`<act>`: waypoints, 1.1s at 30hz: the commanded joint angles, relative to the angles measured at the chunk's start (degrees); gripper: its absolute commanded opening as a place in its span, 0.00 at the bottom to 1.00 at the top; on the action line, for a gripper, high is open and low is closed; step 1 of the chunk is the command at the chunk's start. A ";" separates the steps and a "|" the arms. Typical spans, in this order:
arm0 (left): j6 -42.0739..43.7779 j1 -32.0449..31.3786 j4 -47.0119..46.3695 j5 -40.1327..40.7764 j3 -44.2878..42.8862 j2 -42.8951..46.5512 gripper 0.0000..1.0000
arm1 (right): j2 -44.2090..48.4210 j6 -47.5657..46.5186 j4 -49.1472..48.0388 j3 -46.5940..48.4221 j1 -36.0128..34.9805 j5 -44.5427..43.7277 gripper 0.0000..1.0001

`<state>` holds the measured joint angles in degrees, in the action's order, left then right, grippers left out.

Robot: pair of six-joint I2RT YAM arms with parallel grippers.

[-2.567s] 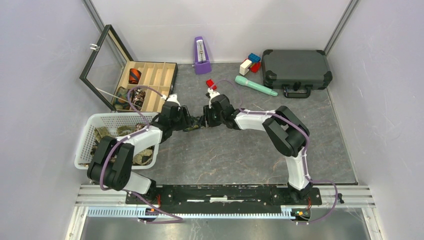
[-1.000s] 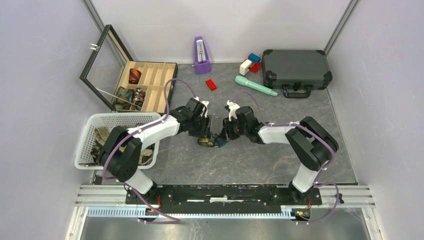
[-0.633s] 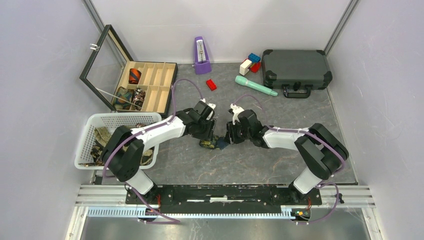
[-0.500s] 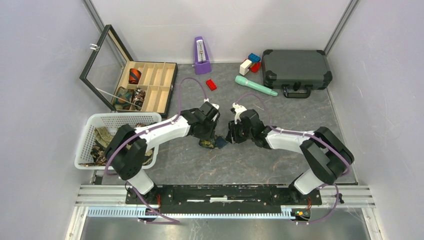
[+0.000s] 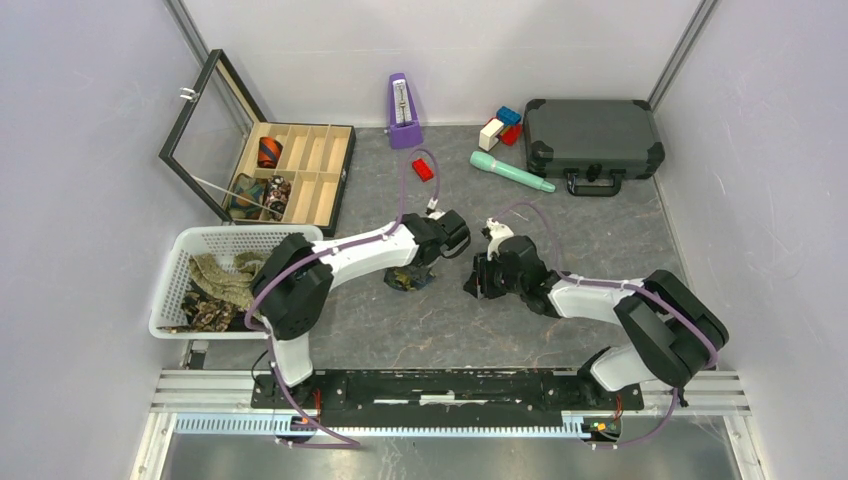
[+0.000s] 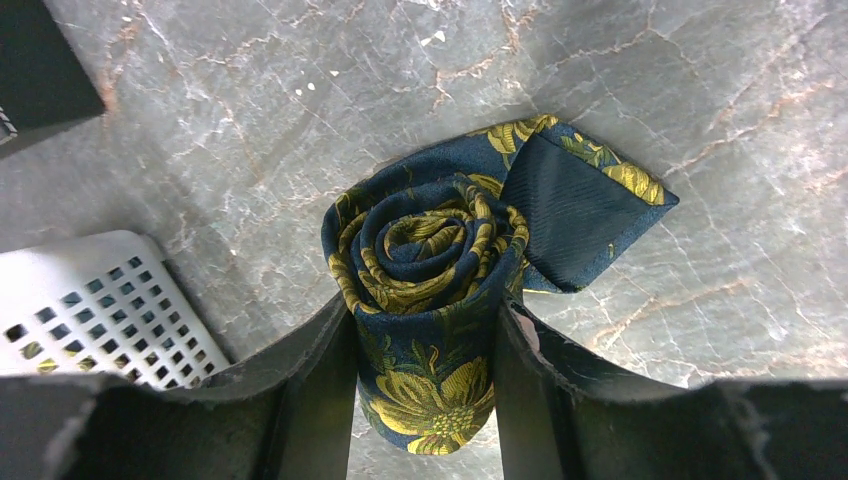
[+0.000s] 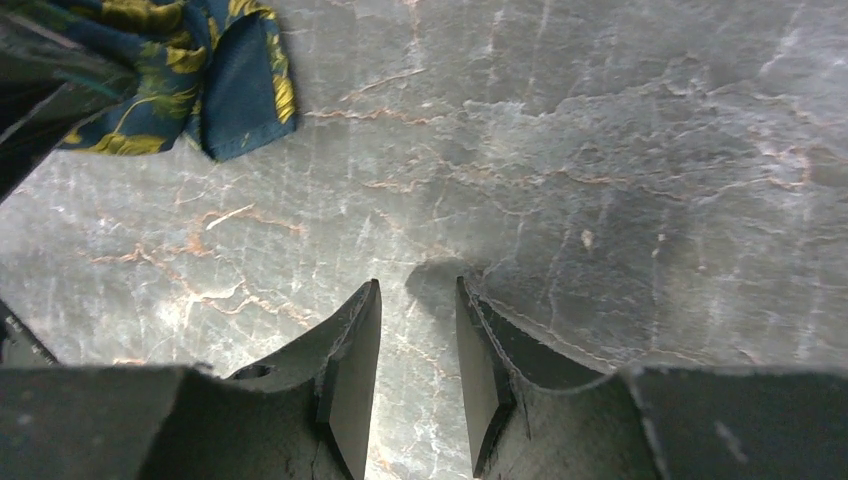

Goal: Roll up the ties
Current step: Roll the tie at the center of the board.

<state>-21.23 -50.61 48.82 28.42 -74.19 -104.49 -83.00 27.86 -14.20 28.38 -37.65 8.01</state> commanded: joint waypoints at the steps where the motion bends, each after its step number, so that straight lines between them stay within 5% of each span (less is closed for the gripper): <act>1: -3.08 -0.84 6.75 4.63 -2.72 -4.92 0.51 | 0.32 3.18 -12.81 -3.16 0.03 7.42 0.40; 9: -6.21 -1.20 10.29 5.24 -8.52 -8.88 0.57 | -5.63 11.19 -31.03 -5.66 0.03 15.45 0.41; 17: -9.01 -1.64 11.04 4.75 -10.40 -10.13 0.71 | -6.04 10.94 -28.81 -3.75 0.03 12.92 0.42; 33: -9.99 -2.30 13.08 5.83 -13.90 -8.72 0.83 | -4.81 10.89 -27.76 -4.29 0.06 12.57 0.42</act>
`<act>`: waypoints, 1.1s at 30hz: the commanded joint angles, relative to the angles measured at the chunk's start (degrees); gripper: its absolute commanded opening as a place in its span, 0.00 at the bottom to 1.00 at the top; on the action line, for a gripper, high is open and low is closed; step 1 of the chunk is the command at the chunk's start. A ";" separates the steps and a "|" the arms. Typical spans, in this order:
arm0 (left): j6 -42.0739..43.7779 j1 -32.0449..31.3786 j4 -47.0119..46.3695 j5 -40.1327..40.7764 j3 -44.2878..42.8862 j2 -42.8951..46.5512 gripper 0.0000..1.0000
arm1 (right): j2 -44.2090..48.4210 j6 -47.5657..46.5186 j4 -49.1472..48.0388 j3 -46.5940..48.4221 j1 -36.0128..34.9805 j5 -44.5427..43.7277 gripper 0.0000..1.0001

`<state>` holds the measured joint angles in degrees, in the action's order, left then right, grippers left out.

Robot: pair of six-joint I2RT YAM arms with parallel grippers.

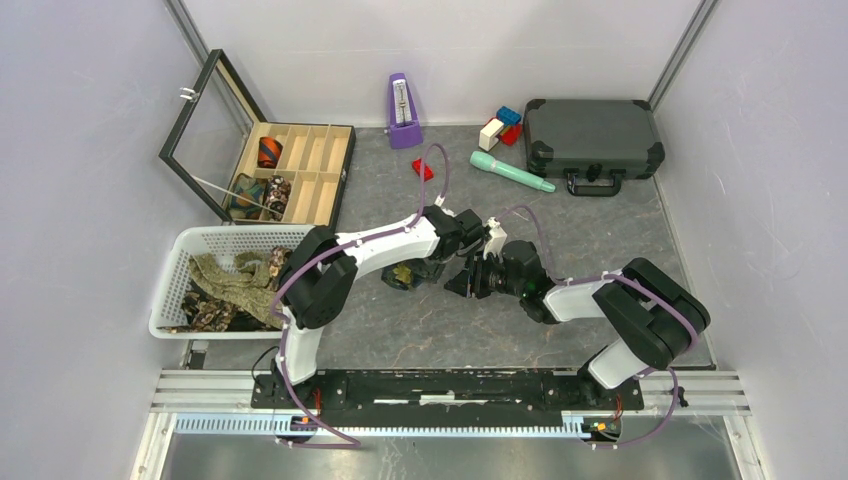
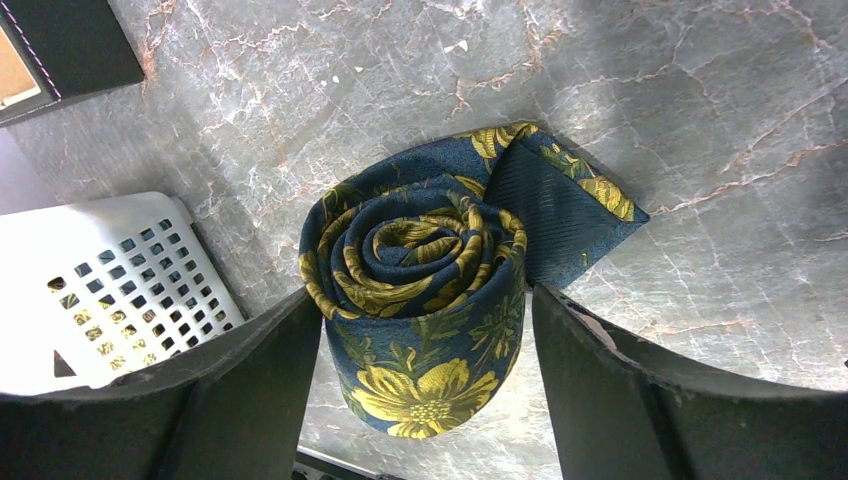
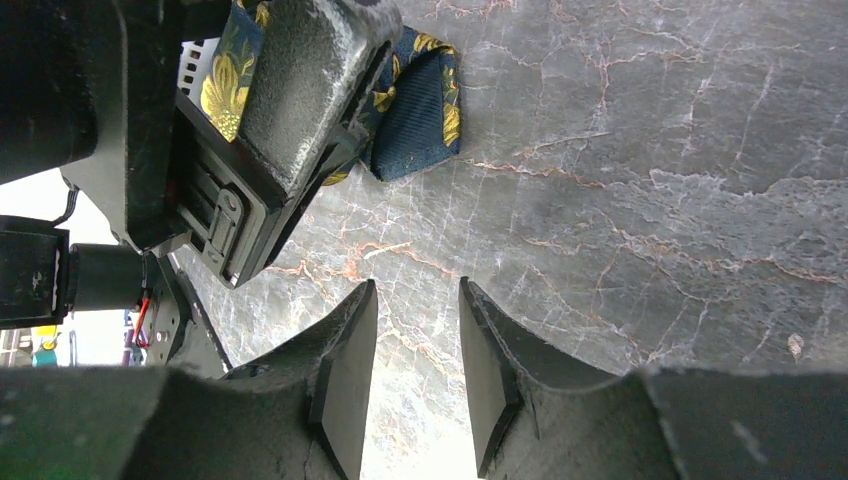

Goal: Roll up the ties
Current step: Roll the tie at the center of the board.

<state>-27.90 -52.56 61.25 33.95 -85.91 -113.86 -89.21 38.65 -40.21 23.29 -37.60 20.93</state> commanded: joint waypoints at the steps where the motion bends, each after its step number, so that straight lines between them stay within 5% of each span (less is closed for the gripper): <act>1: -3.30 -0.36 0.63 0.40 -2.14 0.81 0.84 | 1.42 0.07 -1.73 0.79 -0.01 -0.36 0.42; 13: -3.67 -0.27 0.28 0.88 -2.36 2.59 0.94 | 1.91 0.17 -1.72 0.79 -0.02 -0.06 0.43; 25: -4.28 0.40 -2.61 -0.20 0.93 7.69 0.93 | 4.10 0.02 -0.59 0.97 -0.10 -0.17 0.44; 33: -2.99 2.98 -4.89 -4.95 6.57 17.05 0.96 | 4.44 -0.29 0.36 1.23 -0.10 -0.16 0.45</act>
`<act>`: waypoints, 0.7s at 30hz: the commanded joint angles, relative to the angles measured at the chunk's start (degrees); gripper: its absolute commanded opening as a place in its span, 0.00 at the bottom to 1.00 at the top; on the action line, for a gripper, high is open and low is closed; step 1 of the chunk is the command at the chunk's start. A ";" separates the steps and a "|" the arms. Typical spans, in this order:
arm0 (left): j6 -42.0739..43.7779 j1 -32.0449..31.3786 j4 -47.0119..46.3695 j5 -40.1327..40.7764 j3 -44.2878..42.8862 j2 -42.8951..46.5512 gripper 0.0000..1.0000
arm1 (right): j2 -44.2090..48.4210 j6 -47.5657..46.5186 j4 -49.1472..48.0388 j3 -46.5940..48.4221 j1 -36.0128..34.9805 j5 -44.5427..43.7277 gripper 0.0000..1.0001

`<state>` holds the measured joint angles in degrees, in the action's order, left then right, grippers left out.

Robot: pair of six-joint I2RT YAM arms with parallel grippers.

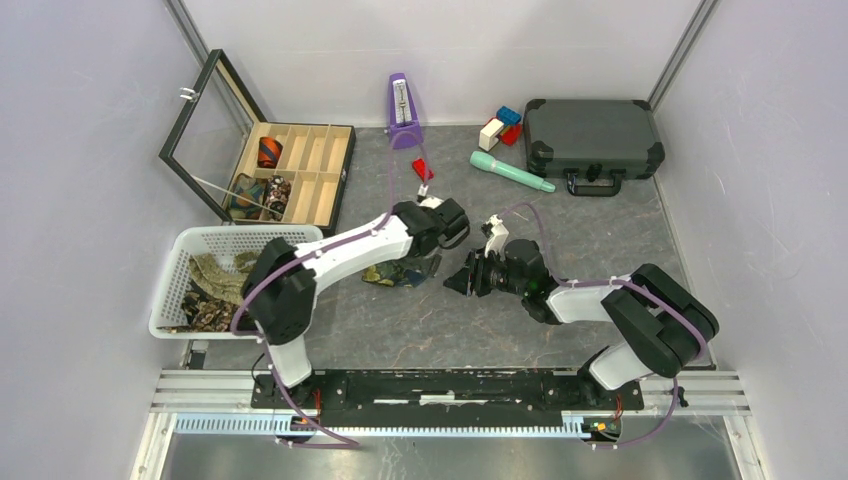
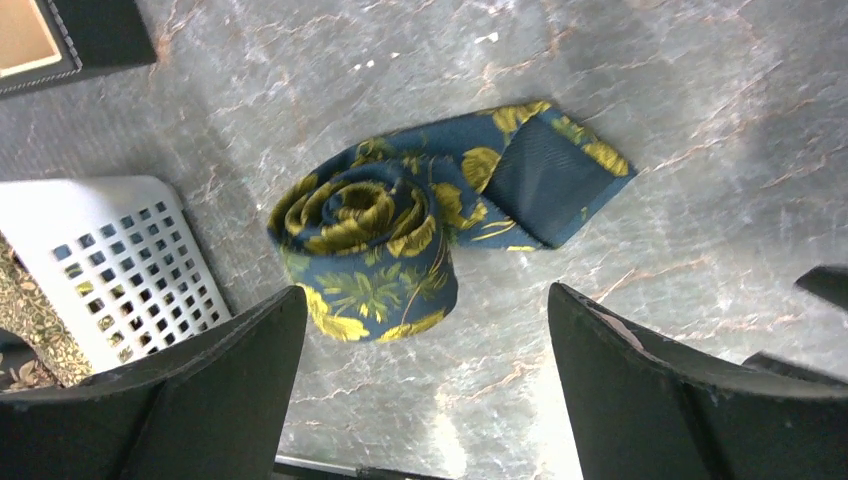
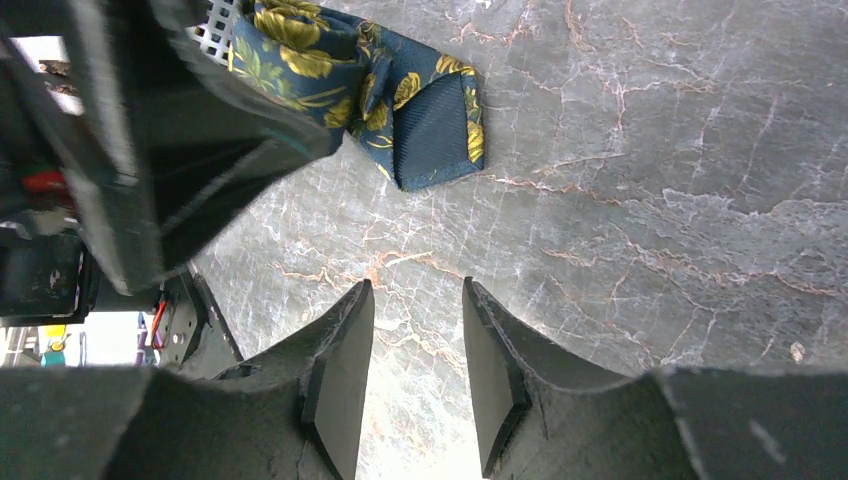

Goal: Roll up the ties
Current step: Roll the tie at the center of the board.

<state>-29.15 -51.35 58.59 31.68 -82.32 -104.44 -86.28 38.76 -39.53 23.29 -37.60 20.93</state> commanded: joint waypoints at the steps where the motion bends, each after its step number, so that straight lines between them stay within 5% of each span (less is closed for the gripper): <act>1: -1.72 2.58 -2.29 -3.05 4.62 9.74 0.96 | 1.59 -0.52 -0.17 1.32 -0.13 -0.18 0.45; 10: 2.92 16.67 -14.63 -18.26 22.46 25.06 0.87 | 0.96 -1.44 1.72 4.16 -1.14 -0.52 0.46; 21: 5.66 22.26 -21.85 -22.23 26.55 21.25 0.66 | 0.78 -2.02 2.83 4.49 -2.03 -1.17 0.46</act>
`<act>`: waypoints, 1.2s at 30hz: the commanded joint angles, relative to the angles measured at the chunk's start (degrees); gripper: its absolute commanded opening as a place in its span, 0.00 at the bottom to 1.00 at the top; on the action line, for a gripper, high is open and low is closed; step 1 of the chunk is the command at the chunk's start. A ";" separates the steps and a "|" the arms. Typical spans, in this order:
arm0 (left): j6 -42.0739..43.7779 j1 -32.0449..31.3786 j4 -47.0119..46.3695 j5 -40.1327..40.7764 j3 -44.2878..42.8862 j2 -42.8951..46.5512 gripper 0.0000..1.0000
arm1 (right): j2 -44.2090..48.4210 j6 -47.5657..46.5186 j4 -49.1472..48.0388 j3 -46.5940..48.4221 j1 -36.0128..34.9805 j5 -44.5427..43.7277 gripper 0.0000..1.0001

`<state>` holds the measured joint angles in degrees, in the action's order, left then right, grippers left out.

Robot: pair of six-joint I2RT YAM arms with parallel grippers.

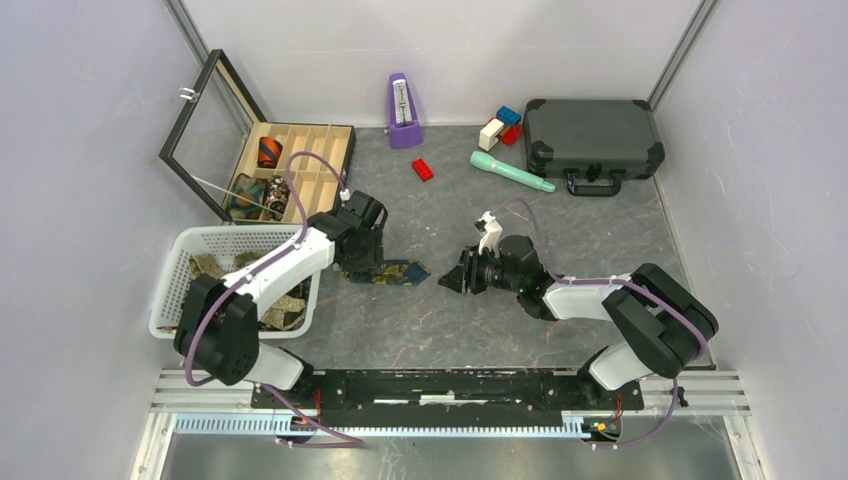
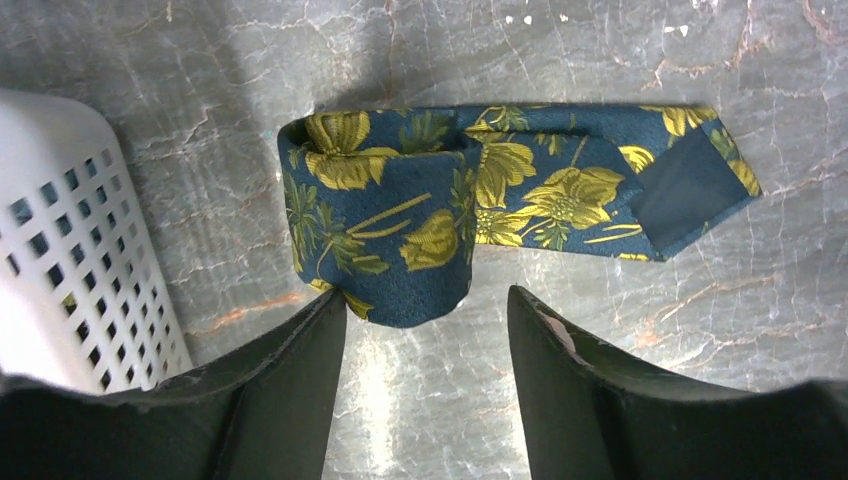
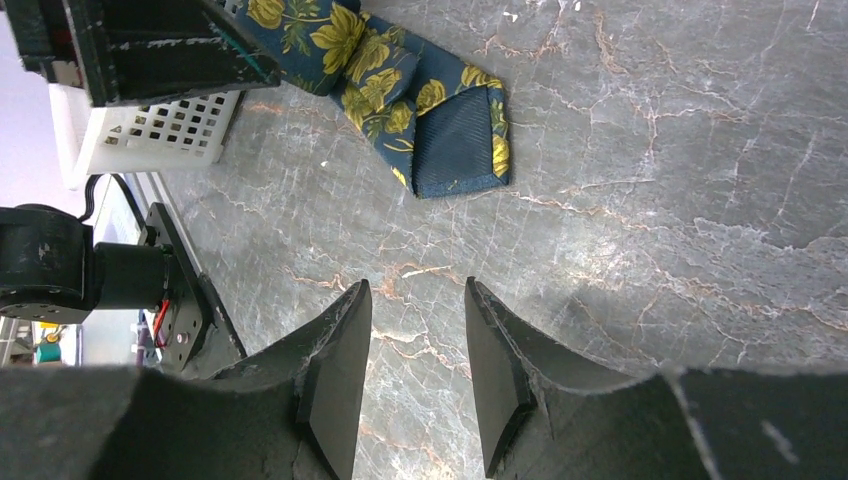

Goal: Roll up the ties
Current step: Roll the tie at the center of the board.

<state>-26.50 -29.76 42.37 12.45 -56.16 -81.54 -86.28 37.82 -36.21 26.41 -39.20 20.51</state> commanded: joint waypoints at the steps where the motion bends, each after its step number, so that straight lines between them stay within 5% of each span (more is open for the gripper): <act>1: 3.11 0.66 -6.11 -3.48 0.43 -1.97 0.64 | 0.86 -1.22 -0.40 1.28 -0.47 -0.86 0.46; 12: 4.34 -1.68 -5.17 -3.40 -2.60 -3.78 0.56 | 1.60 -3.08 2.70 2.95 -0.44 -1.81 0.46; 18: 4.10 -2.41 -2.65 0.12 -5.38 -2.38 0.80 | 2.29 -4.03 4.54 4.51 -0.44 -2.40 0.46; 23: 3.75 -2.35 0.25 6.32 -7.83 -1.85 0.86 | 2.40 -4.34 5.27 4.75 -0.44 -2.38 0.46; 36: 4.69 -1.54 -0.82 5.36 -11.45 -11.34 0.74 | 5.03 -4.62 6.29 2.49 -0.44 -2.97 0.46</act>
<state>-24.34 -31.48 43.05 19.38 -65.89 -90.43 -84.18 34.41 -29.32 29.32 -39.38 18.76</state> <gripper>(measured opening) 0.765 0.462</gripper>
